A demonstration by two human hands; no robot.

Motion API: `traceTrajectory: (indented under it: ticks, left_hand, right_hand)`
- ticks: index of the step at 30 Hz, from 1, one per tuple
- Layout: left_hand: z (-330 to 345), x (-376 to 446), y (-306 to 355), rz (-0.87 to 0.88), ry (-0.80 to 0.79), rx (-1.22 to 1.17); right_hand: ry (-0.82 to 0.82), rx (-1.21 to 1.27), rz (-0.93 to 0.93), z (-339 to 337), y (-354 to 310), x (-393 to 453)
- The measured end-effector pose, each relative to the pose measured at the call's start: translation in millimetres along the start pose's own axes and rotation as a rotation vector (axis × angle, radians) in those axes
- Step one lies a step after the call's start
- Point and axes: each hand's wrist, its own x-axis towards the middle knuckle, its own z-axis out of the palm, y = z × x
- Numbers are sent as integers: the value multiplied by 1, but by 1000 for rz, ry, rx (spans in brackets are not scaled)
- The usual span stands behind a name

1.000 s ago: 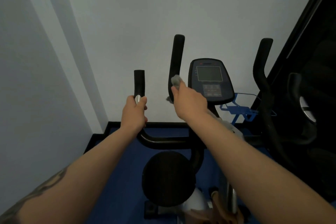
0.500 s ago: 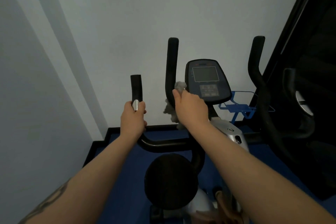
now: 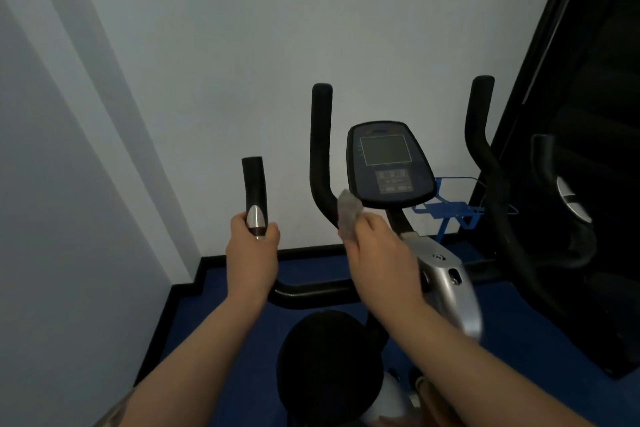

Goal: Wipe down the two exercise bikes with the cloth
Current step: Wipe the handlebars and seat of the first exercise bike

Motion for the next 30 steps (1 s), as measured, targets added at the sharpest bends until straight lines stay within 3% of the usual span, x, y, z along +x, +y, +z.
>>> traceTrajectory:
  ticks: [6, 9, 12, 17, 23, 27, 30]
  left_hand:
    - [2, 0, 0, -11, 13, 6]
    - [2, -2, 0, -8, 16, 9]
    - [2, -3, 0, -2, 21, 4]
    - [0, -6, 3, -17, -3, 14]
    - [-10, -12, 7, -4, -152, 4]
    - [-35, -45, -12, 66, -314, -61]
    - [-72, -63, -42, 113, -460, 19]
  right_hand:
    - [-93, -58, 55, 4, 1, 38]
    - [-21, 95, 148, 5, -3, 37]
    - [38, 242, 123, 4, 5, 7]
    - [23, 357, 114, -1, 10, -12]
    - [-56, 604, 173, -18, 11, -24]
    - [47, 736, 169, -20, 6, -63]
    - [130, 808, 295, -18, 0, -104]
